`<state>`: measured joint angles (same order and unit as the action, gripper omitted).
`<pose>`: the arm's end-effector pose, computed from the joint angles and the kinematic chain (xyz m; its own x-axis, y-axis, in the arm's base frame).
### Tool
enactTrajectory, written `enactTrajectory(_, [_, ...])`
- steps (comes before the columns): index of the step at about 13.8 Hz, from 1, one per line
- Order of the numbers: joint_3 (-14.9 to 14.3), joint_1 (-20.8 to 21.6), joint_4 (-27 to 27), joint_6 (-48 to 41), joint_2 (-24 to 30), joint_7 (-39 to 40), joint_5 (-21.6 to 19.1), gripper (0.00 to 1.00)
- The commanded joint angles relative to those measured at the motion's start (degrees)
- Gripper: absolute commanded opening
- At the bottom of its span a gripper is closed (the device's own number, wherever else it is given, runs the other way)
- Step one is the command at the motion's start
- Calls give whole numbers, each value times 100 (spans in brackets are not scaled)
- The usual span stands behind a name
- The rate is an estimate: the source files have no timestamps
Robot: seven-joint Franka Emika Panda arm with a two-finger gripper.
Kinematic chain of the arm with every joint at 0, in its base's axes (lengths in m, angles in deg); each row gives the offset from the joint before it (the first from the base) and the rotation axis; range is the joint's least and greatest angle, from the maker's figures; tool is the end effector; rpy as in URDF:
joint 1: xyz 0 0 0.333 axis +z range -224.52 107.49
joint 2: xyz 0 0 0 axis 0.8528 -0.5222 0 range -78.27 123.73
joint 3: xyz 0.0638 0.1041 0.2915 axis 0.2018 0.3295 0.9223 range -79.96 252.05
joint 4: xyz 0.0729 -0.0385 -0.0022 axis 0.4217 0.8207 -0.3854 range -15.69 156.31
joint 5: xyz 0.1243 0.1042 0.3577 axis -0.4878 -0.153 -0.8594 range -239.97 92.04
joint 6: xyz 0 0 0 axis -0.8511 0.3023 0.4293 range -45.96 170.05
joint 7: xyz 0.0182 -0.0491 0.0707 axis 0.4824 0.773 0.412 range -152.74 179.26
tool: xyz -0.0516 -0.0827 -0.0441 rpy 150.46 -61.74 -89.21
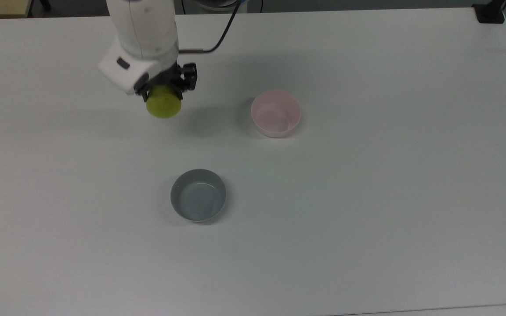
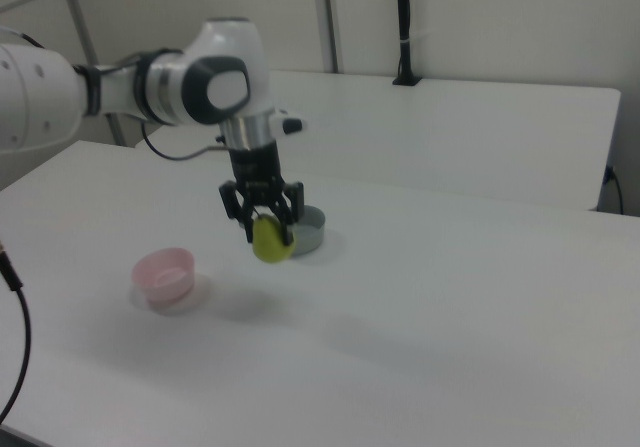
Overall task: Pick up a pear from the bowl
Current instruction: 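Carry the pear beside the pink bowl and lower it to the table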
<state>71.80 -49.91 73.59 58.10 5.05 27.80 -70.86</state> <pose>0.6321 -0.0520 0.4364 0.9733 0.1675 -0.1567 0.1827 -0.9792 0.0886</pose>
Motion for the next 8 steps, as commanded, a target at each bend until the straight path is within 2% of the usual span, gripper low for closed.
enactTrajectory(1, [10,-35,155,311,-244,225,67,37])
enactTrajectory(4, [10,-35,164,364,-543,225,129,38])
enactTrajectory(7, [10,-8,199,442,-720,225,190,44])
enactTrajectory(8, [10,1,252,478,-737,225,190,49])
